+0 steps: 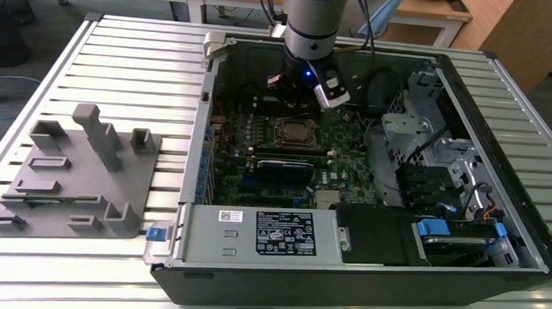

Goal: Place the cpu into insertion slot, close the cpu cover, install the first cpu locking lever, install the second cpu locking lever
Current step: 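Install the first cpu locking lever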

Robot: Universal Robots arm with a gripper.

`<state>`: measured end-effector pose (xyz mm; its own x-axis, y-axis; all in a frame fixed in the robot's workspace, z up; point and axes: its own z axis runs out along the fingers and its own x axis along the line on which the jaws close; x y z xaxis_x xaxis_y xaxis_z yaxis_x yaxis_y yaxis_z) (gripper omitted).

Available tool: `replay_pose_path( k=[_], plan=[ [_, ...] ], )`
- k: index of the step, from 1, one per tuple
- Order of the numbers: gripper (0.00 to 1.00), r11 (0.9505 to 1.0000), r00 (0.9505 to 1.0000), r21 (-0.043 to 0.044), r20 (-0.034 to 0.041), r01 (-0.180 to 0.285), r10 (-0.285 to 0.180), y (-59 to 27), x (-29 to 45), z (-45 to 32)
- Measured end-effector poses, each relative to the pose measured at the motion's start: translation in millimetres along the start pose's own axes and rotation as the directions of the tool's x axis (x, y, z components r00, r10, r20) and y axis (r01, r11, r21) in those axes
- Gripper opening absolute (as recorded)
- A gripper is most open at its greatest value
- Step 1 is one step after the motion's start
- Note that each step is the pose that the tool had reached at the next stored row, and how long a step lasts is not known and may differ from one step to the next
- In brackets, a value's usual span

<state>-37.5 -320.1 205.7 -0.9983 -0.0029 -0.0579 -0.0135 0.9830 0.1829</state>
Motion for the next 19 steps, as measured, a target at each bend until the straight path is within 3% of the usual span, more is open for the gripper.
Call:
replay_pose_path(
  k=[19],
  plan=[
    [0.11, 1.0000, 1.0000, 0.0001, -0.0001, 0.000, 0.000, -0.6, -4.7, 3.8]
  ],
)
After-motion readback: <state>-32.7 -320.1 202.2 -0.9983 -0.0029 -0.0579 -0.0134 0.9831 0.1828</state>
